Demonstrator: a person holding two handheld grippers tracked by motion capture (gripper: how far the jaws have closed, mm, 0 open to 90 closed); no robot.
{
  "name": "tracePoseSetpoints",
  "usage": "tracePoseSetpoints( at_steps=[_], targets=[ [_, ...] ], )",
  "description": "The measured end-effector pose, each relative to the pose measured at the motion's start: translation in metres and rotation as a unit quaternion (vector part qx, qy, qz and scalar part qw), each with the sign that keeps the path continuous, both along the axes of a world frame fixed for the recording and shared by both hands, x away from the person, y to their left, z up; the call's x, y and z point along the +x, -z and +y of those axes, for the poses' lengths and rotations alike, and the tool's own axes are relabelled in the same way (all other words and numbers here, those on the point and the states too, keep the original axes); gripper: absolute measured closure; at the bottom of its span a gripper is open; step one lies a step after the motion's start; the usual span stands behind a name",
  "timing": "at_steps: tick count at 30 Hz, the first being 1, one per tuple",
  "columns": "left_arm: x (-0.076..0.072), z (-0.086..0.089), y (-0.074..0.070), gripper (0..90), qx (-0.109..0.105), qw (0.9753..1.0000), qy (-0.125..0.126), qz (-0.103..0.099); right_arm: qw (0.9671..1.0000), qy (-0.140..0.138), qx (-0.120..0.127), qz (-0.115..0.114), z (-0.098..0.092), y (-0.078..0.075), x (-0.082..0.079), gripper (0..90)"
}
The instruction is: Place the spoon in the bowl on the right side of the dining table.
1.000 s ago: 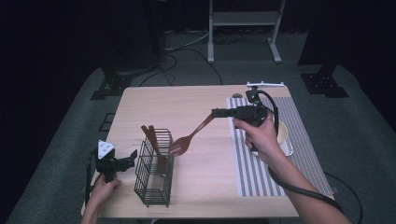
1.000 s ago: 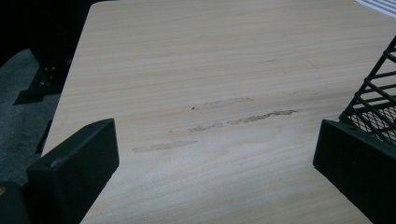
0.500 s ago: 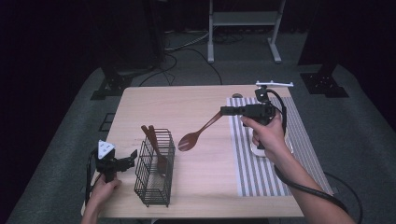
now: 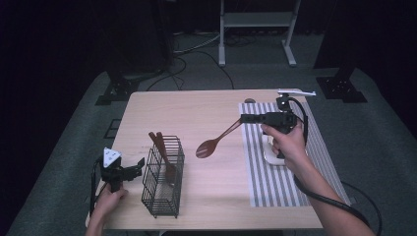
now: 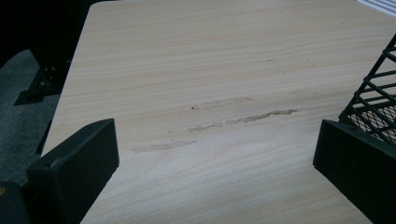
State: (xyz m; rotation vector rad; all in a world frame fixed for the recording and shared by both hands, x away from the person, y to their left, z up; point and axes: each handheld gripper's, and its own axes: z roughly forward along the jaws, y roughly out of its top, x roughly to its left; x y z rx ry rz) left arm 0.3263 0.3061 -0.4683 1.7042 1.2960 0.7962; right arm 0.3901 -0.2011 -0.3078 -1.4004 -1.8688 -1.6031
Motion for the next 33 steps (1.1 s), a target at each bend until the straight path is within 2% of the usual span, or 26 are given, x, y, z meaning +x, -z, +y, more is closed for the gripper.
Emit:
tracePoseSetpoints(
  at_steps=[23,33],
  targets=[
    [0.0,0.0,0.0,0.0,0.0,1.0,-0.001,-0.001,0.9991,0.038,-0.004,0.016,-0.034,0.019,0.003,83.1],
    [0.0,0.001,0.0,0.0,0.001,1.0,0.0,0.0,0.9988,0.044,-0.004,0.019,-0.045,0.03,0.005,83.1]
  ],
)
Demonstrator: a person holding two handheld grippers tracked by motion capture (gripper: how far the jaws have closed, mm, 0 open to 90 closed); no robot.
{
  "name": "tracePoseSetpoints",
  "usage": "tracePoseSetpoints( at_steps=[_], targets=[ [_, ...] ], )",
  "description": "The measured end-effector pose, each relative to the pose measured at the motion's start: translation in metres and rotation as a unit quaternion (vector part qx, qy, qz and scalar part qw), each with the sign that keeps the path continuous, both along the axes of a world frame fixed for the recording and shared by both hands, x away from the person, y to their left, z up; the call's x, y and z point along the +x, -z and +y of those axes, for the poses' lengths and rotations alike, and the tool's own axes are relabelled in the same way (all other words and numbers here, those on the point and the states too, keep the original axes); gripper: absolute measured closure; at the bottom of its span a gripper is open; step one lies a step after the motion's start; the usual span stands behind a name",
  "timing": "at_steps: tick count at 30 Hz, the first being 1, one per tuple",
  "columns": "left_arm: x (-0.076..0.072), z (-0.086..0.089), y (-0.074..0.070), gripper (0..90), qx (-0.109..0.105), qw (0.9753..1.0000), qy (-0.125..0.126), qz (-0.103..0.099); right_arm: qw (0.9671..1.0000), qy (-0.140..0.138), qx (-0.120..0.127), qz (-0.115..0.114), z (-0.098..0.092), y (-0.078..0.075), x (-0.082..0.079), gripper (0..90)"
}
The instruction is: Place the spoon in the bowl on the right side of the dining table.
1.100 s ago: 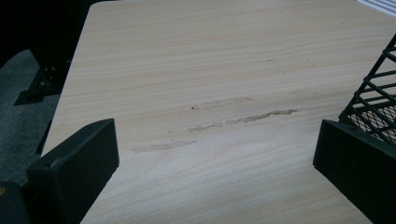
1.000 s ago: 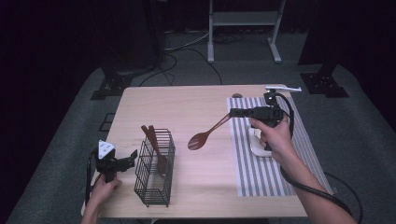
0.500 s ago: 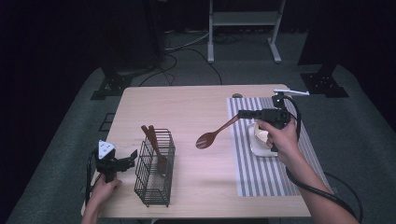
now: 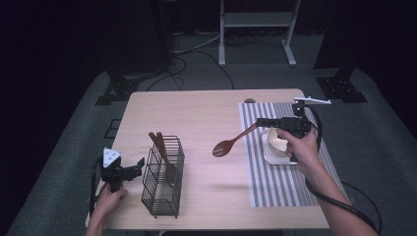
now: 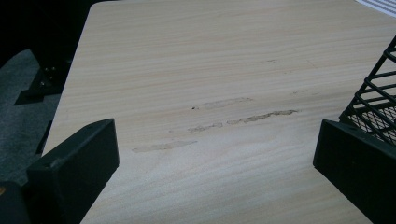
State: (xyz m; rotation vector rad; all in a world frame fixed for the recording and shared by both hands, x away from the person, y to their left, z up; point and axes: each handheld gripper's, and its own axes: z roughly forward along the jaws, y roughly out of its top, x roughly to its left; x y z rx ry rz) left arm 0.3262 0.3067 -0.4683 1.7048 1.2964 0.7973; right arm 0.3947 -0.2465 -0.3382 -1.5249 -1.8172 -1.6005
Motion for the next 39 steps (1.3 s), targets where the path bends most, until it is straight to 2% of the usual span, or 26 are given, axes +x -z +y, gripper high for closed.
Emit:
tracePoseSetpoints(
  at_steps=[8,29,39],
  targets=[
    [0.0,0.0,0.0,0.0,0.0,1.0,0.001,-0.001,0.9999,0.013,0.0,0.01,-0.013,0.014,0.001,83.1],
    [0.0,0.0,0.0,0.0,0.003,1.0,-0.001,0.0,0.9991,0.039,0.011,0.016,-0.036,0.03,-0.001,83.1],
    [0.0,-0.001,0.0,0.0,0.005,1.0,-0.001,0.0,0.9979,0.058,0.022,0.016,-0.055,0.035,-0.003,83.2]
  ],
)
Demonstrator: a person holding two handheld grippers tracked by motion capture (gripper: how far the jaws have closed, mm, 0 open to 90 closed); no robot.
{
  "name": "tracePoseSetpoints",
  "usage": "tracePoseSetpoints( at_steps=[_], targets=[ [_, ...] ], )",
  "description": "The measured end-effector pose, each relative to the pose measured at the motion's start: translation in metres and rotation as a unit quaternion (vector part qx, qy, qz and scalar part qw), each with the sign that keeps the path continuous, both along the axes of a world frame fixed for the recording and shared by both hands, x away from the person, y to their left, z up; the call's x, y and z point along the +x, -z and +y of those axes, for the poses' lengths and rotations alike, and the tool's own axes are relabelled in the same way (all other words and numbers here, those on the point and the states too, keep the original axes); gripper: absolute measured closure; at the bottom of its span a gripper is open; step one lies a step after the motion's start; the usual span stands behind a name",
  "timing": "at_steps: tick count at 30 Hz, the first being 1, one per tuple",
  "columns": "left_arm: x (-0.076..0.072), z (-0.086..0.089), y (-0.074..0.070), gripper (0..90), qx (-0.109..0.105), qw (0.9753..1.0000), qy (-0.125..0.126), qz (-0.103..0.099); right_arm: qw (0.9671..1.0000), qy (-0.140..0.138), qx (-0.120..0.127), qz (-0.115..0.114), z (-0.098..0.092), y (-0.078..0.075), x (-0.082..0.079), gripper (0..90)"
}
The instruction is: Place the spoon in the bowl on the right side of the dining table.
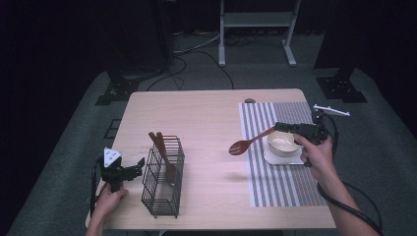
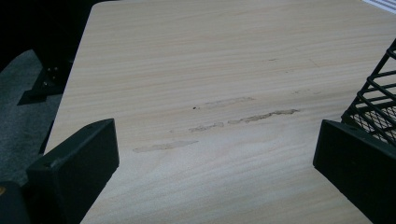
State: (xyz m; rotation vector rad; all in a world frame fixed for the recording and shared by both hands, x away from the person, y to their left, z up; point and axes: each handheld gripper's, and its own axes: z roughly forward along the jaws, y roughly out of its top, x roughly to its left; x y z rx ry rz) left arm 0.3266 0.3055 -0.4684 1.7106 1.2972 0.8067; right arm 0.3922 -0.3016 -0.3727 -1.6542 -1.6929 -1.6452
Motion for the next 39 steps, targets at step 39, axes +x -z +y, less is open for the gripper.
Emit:
tracePoseSetpoints(
  at_steps=[39],
  targets=[
    [0.0,-0.001,0.0,0.0,0.004,1.0,-0.002,-0.003,0.9979,0.062,-0.019,0.008,-0.048,-0.005,0.001,83.1]
  ],
)
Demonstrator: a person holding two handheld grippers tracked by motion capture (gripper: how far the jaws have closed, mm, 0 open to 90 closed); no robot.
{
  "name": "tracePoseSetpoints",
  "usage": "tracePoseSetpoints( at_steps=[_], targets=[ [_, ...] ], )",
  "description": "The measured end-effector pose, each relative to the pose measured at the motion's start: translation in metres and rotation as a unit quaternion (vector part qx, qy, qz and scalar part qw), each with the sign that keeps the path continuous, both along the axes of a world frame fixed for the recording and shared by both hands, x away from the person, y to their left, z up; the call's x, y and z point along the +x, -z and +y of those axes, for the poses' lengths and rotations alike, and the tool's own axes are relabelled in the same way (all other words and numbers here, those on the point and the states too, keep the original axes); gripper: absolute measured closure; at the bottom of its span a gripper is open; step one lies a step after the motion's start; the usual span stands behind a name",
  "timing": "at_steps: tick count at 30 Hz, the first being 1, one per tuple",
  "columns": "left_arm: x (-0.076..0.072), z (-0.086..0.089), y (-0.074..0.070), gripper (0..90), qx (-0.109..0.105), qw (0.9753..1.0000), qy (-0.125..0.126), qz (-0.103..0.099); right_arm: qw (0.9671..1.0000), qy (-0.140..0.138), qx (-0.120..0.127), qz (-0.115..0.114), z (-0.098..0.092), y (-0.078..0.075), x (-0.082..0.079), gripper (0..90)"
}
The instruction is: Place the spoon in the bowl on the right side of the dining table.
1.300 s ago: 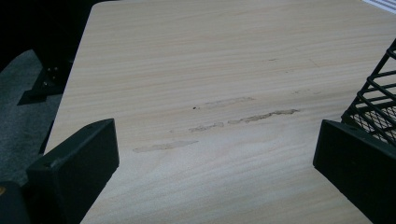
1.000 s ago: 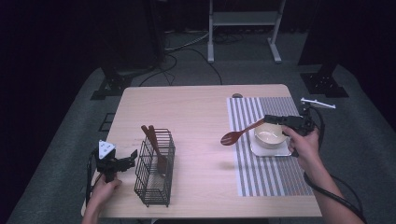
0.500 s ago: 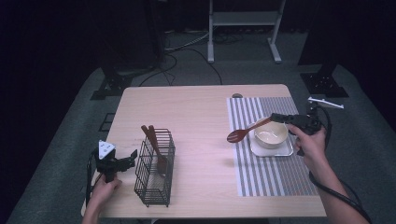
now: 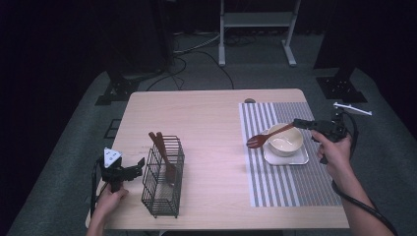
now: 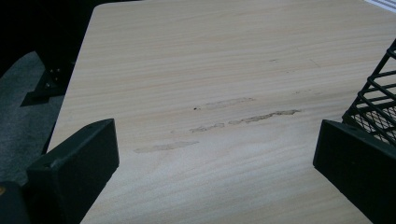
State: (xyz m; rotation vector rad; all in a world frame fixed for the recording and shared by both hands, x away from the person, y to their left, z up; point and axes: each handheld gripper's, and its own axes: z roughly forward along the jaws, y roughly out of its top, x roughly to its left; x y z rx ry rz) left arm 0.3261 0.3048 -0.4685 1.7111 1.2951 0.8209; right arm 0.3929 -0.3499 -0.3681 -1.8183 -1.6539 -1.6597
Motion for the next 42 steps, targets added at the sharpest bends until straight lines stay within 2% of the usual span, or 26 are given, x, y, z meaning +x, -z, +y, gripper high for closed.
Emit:
tracePoseSetpoints(
  at_steps=[12,42],
  targets=[
    [0.0,-0.001,0.0,0.0,0.002,1.0,-0.001,0.001,0.9997,0.023,0.002,0.004,-0.018,0.004,-0.002,83.1],
    [0.0,-0.002,0.0,0.0,0.006,1.0,0.0,0.001,0.9966,0.081,-0.016,-0.002,-0.066,-0.006,-0.015,83.1]
  ],
)
